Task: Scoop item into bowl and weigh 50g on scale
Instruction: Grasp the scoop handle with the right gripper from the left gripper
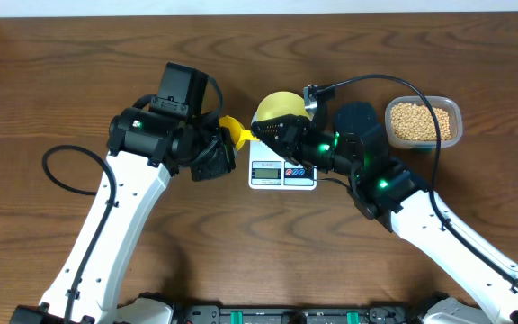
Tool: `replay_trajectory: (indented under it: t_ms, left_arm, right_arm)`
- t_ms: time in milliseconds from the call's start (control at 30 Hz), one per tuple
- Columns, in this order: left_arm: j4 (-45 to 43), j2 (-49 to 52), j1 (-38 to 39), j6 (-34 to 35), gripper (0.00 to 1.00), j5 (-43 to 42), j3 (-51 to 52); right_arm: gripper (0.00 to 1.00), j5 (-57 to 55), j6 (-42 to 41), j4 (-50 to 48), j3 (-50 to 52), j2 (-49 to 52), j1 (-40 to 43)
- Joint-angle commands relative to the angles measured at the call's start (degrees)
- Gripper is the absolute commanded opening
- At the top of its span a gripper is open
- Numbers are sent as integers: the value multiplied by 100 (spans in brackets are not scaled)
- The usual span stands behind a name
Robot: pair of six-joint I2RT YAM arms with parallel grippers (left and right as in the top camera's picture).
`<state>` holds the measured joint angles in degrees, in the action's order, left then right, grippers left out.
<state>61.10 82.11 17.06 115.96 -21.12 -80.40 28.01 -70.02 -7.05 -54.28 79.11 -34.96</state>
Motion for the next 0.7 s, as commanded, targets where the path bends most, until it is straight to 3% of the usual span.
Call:
replay_trajectory:
  t_ms: [0,400,667]
  left_arm:
    - [22,26,17,352,7,-50,-31]
    - [24,26,17,352,8,-50,-31]
    - [22,26,17,354,7,-52,-31]
  right_arm:
    - [23,-55,20,9,-107,7,-39]
    - [12,-111,20,9,-107,7,-39]
    - [13,-111,22,11,-107,7,-39]
